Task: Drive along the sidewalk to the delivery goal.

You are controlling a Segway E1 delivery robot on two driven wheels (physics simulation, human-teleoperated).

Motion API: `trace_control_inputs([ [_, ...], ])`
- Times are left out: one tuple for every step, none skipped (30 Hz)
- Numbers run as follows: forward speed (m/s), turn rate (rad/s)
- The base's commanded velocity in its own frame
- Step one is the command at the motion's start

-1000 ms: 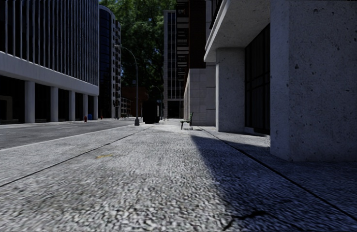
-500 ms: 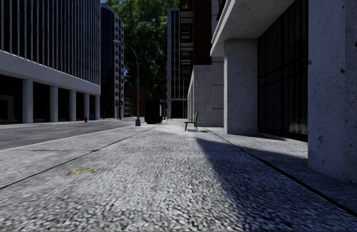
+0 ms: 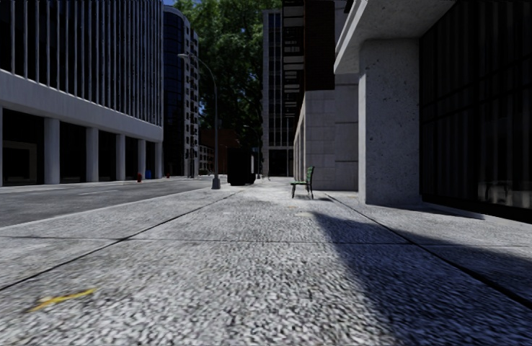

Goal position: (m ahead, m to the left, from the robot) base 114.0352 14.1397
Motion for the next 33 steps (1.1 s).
trace_control_inputs([
  [2.0, 0.11],
  [2.0, 0.1],
  [2.0, 0.08],
  [2.0, 0.08],
  [2.0, 0.02],
  [2.0, 0.0],
  [2.0, 0.0],
  [2.0, 0.0],
  [2.0, 0.0],
  [2.0, 0.0],
  [2.0, 0.0],
  [2.0, 0.0],
  [2.0, 0.0],
  [2.0, 0.0],
  [2.0, 0.0],
  [2.0, 0.0],
  [2.0, 0.0],
  [2.0, 0.0],
  [2.0, 0.0],
  [2.0, 0.0],
  [2.0, 0.0],
  [2.0, 0.0],
  [2.0, 0.0],
  [2.0, 0.0],
  [2.0, 0.0],
  [2.0, 0.0],
  [2.0, 0.0],
  [2.0, 0.0],
  [2.0, 0.0],
  [2.0, 0.0],
  [2.0, 0.0],
  [2.0, 0.0],
  [2.0, 0.0],
])
